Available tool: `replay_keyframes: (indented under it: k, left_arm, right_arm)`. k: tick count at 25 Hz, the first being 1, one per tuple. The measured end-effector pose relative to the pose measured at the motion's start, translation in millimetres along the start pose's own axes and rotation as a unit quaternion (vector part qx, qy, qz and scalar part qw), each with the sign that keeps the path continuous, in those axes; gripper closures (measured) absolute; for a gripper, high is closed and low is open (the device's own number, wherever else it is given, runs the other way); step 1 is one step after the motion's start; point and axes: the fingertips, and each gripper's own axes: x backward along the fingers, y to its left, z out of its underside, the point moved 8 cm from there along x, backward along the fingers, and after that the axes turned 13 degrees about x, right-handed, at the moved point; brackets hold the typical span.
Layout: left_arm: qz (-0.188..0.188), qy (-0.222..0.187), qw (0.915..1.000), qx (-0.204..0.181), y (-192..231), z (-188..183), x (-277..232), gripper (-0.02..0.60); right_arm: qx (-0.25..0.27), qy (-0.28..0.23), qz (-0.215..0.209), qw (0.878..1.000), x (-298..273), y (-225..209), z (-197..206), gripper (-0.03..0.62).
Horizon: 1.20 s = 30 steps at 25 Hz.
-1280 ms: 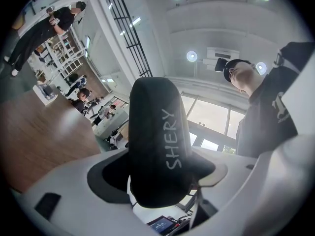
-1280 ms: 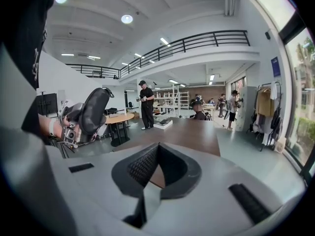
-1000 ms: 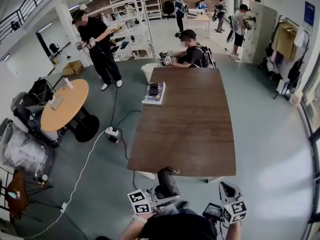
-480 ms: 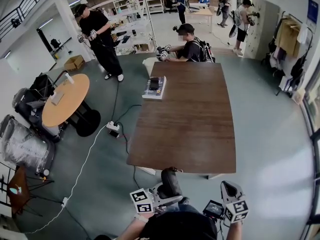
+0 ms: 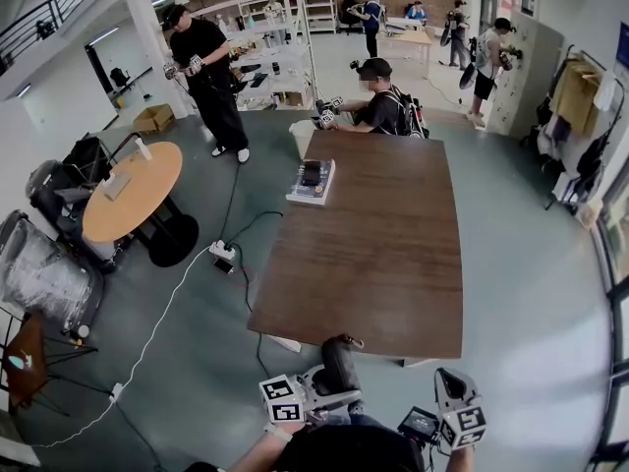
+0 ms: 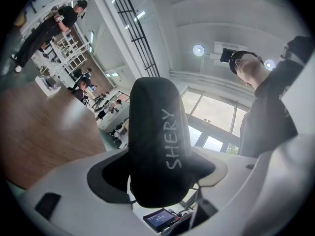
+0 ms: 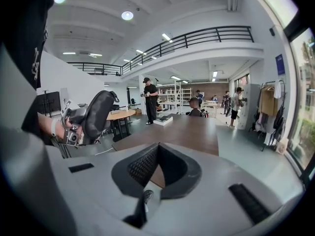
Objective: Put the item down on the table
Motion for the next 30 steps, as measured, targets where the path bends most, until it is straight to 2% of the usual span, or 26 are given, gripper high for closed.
replay_keyframes:
  k: [5,13,22,27,30]
  left_arm:
    - [-0.003,-0.005,1.0000,0.006,6,-2,-4,0.222]
    - [-0.006,-0.010,0.9999,0.009,19,-10,1,0.222]
    - [-0.007,-0.020,0.9998,0.005,30,-31,-4,0.222]
    - [-0.007,-0.020,0.9998,0.005,39,-40,-6,0.222]
    - [-0.007,-0.020,0.9998,0.006,44,-48,-9,0.222]
  right_arm:
    - [0.004,0.000,-0.011,1.000,-7,-3,3,0.605]
    - [0.017,0.025,-0.023,0.999,-24,2,-29,0.605]
    - [0.019,-0.002,-0.029,0.999,-47,-11,-26,0.605]
    - [0.019,0.004,-0.030,0.999,-58,-14,-32,0.605]
    - [0.019,0.016,-0.023,0.999,-62,-18,-50,0.605]
